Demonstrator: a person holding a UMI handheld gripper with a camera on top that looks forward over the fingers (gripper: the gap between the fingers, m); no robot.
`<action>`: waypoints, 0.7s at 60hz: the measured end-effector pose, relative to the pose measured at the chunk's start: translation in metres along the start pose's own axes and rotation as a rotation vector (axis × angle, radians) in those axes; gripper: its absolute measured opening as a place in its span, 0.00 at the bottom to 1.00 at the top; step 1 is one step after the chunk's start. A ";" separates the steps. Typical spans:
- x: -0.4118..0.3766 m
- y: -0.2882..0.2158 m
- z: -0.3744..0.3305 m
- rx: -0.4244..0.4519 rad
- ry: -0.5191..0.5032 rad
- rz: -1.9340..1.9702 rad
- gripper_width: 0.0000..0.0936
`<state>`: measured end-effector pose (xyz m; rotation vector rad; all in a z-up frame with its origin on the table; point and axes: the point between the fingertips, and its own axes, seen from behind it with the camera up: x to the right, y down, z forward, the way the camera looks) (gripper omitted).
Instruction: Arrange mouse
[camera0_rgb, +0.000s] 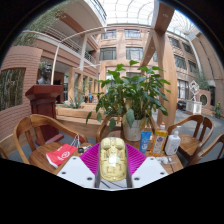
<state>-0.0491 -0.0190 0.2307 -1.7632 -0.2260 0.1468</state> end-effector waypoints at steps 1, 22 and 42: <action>0.008 0.002 0.011 -0.008 0.015 0.005 0.38; 0.115 0.179 0.133 -0.378 0.196 0.081 0.38; 0.117 0.205 0.126 -0.441 0.197 0.095 0.80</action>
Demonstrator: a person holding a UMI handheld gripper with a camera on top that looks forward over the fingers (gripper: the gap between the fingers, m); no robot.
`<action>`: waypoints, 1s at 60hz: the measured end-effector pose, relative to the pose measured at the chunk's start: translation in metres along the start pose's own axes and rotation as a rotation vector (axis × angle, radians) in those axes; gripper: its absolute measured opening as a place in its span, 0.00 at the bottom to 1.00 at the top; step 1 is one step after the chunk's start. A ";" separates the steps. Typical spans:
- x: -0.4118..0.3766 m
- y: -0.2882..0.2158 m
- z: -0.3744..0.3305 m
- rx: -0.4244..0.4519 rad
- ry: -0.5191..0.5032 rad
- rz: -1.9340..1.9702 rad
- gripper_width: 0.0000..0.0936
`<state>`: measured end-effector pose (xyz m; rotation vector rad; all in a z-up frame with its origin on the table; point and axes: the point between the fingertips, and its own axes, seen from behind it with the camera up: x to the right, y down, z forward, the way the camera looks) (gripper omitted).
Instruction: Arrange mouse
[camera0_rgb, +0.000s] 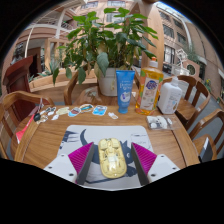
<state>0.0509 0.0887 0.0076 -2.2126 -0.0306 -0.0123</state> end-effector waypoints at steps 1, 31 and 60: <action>0.000 -0.001 -0.004 0.004 0.002 -0.003 0.86; -0.006 -0.026 -0.252 0.206 0.057 -0.072 0.91; -0.011 0.024 -0.357 0.196 0.037 -0.043 0.91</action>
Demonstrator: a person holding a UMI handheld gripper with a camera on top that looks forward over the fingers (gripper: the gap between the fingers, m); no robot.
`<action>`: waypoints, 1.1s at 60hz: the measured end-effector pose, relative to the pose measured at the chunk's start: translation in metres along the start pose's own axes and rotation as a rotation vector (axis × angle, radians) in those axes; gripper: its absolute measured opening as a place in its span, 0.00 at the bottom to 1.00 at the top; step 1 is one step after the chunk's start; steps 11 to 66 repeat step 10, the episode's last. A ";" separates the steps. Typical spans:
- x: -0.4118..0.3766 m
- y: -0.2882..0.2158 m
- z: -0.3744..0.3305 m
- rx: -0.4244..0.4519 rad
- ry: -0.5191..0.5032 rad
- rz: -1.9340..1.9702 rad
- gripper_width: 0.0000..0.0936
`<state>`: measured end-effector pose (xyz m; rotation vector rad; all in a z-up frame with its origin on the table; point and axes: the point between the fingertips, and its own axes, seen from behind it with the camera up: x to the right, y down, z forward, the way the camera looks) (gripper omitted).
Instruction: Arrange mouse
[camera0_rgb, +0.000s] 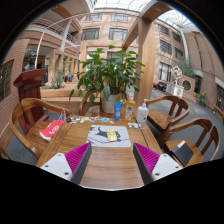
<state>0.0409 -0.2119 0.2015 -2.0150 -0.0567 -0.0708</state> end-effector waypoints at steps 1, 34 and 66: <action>0.001 0.000 -0.002 0.001 0.003 -0.002 0.91; 0.006 0.005 -0.008 -0.002 0.016 0.001 0.91; 0.006 0.005 -0.008 -0.002 0.016 0.001 0.91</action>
